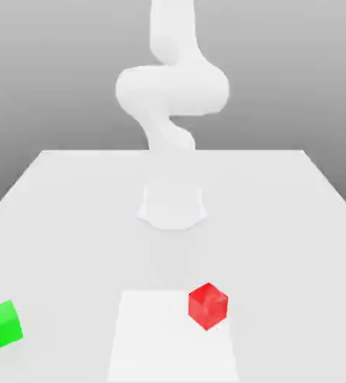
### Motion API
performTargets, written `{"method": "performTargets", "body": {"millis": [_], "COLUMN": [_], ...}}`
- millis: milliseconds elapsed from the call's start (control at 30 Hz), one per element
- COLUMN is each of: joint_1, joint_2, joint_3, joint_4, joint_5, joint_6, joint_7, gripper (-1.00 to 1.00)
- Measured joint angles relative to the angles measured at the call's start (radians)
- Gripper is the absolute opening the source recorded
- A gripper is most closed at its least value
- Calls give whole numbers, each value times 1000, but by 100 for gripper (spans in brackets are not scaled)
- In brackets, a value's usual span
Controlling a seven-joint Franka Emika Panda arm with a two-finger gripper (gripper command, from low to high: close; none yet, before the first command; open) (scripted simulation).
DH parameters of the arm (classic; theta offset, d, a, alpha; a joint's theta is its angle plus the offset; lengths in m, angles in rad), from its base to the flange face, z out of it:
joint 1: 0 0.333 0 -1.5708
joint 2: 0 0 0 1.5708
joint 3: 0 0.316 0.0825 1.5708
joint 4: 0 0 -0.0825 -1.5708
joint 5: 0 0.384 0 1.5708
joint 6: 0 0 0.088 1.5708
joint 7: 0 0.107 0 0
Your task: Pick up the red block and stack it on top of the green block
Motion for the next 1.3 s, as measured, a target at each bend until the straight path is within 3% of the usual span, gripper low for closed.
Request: {"method": "performTargets", "body": {"millis": [267, 600, 767, 967, 1300], "joint_1": [-129, -231, -241, -201, -185], "joint_2": [222, 498, 618, 718, 831], "joint_3": [182, 310, 335, 352, 304], "joint_4": [-131, -292, -373, -459, -432], "joint_5": [-73, -134, -111, 23, -85], "joint_6": [125, 279, 360, 452, 542], "joint_7": [325, 700, 849, 931, 1031], "gripper": [0, 0, 0, 0, 0]}}
